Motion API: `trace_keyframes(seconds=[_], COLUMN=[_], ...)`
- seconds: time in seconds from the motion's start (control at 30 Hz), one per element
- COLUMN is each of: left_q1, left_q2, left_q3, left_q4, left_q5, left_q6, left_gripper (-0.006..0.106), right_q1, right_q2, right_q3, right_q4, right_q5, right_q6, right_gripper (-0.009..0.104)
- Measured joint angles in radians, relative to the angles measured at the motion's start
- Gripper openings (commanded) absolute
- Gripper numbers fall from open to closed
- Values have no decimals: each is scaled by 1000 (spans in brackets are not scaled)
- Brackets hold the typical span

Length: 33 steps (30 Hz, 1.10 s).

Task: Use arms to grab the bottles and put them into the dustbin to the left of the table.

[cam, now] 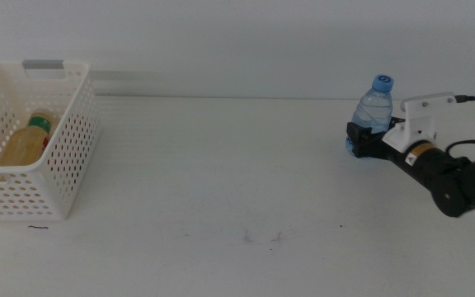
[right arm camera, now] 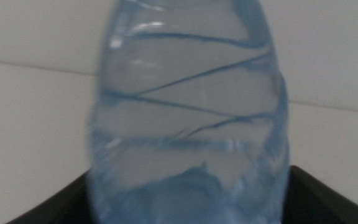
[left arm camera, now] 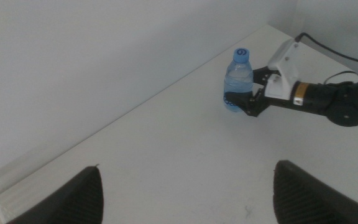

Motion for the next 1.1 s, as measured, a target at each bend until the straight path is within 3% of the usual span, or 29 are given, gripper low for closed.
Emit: trace_keyframes(seconds=[0.07, 0.1, 0.17, 0.2, 0.23, 0.43, 0.67, 0.83, 0.9, 0.97, 1.1], left_q1=[0, 0, 0, 0, 0, 0, 0, 0, 0, 0, 0], left_q2=[0, 0, 0, 0, 0, 0, 0, 0, 0, 0, 0], left_q3=[0, 0, 0, 0, 0, 0, 0, 0, 0, 0, 0], left_q4=[0, 0, 0, 0, 0, 0, 0, 0, 0, 0, 0], left_q5=[0, 0, 0, 0, 0, 0, 0, 0, 0, 0, 0], left_q6=[0, 0, 0, 0, 0, 0, 0, 0, 0, 0, 0], left_gripper=[94, 94, 94, 94, 94, 94, 94, 94, 94, 94, 94], right_q1=[0, 0, 4, 10, 16, 183, 474, 554, 558, 558, 558], right_q2=[40, 59, 84, 86, 84, 21, 66, 189, 236, 250, 256], right_q3=[-47, -69, -96, -104, -109, -161, -437, -554, -573, -587, -596], right_q4=[2, 2, 2, 9, 14, 37, 9, 3, 8, 12, 17], right_q5=[1, 1, 1, 9, 24, 193, 339, 405, 402, 393, 407], right_q6=[0, 0, -2, -4, -1, 4, -31, -65, -67, -65, -65], right_gripper=[72, 64, 36, 7, -1, 3, 4, 10, 18, 35, 89])
